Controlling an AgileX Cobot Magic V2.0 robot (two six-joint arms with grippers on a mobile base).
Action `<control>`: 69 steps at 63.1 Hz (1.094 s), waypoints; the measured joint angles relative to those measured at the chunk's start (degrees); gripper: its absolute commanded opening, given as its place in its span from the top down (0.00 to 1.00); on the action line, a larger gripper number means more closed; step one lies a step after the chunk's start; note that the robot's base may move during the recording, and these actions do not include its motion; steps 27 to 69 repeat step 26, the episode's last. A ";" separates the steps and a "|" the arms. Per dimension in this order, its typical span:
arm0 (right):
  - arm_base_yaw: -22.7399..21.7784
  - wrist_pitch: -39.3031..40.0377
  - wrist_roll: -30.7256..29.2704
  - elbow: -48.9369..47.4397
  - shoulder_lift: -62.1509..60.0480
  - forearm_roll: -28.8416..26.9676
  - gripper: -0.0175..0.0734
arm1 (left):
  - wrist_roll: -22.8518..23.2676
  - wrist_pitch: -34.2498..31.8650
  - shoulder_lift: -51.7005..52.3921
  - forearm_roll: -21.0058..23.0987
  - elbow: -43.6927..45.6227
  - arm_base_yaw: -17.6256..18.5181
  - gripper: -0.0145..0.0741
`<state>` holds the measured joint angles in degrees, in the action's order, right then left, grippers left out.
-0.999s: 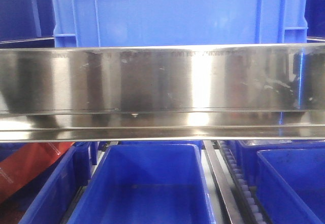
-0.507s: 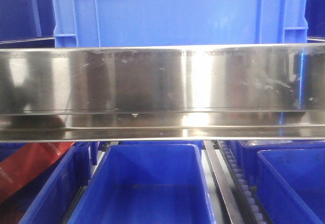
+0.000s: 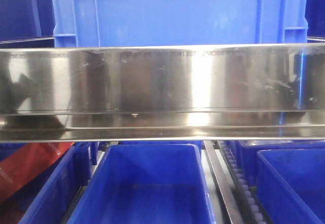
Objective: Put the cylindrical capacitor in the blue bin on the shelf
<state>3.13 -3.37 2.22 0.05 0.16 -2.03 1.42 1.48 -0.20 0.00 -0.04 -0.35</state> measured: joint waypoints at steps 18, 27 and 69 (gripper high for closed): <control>0.00 0.00 -0.10 0.00 0.00 0.00 0.99 | 0.00 -0.10 0.00 0.00 -0.09 -0.04 0.96; 0.00 0.00 -0.10 0.00 0.00 0.00 0.99 | 0.00 -0.10 0.00 0.00 -0.09 -0.04 0.96; 0.00 0.00 -0.10 0.00 0.00 0.00 0.99 | 0.00 -0.10 0.00 0.00 -0.09 -0.04 0.96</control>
